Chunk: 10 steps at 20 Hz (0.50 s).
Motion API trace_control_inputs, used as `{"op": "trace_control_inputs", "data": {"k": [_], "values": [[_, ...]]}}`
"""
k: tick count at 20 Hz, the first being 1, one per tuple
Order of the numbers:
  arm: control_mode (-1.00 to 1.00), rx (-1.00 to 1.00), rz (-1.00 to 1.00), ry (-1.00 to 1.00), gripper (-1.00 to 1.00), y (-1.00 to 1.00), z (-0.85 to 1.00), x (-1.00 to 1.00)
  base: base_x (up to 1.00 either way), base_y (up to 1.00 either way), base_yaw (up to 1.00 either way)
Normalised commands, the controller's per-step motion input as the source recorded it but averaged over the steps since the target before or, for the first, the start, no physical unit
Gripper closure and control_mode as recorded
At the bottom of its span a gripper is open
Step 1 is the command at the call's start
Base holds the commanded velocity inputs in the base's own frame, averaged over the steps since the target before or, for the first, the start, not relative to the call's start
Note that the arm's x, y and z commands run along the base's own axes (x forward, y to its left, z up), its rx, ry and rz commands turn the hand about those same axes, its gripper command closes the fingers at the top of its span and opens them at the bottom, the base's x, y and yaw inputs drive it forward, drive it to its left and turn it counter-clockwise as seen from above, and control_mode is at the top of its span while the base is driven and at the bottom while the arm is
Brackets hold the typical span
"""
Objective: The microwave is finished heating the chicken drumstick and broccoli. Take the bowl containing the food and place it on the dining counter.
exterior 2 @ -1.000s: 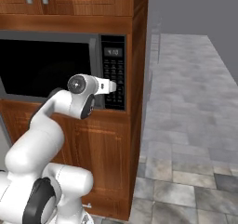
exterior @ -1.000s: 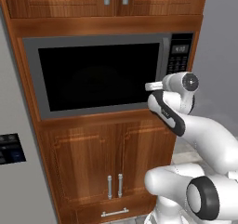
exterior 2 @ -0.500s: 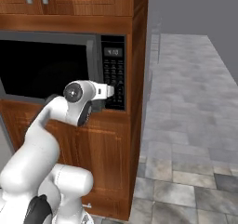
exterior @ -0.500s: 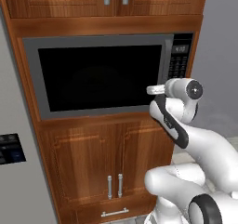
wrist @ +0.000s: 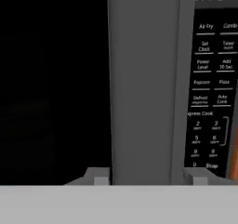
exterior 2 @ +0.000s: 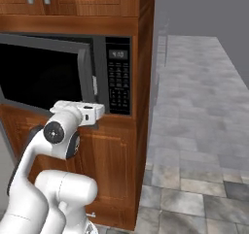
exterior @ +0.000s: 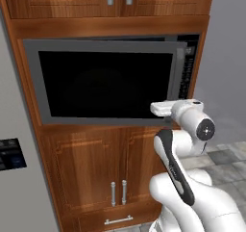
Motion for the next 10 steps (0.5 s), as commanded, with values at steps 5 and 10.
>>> {"op": "trace_control_inputs", "data": {"k": [5, 10], "values": [[-1.00, 0.00, 0.00, -0.15, 1.00, 0.78, 0.97, -1.00, 0.00, 0.00, 0.00], [-1.00, 0.00, 0.00, -0.08, 1.00, 0.83, 1.00, -1.00, 0.00, 0.00, 0.00]]}}
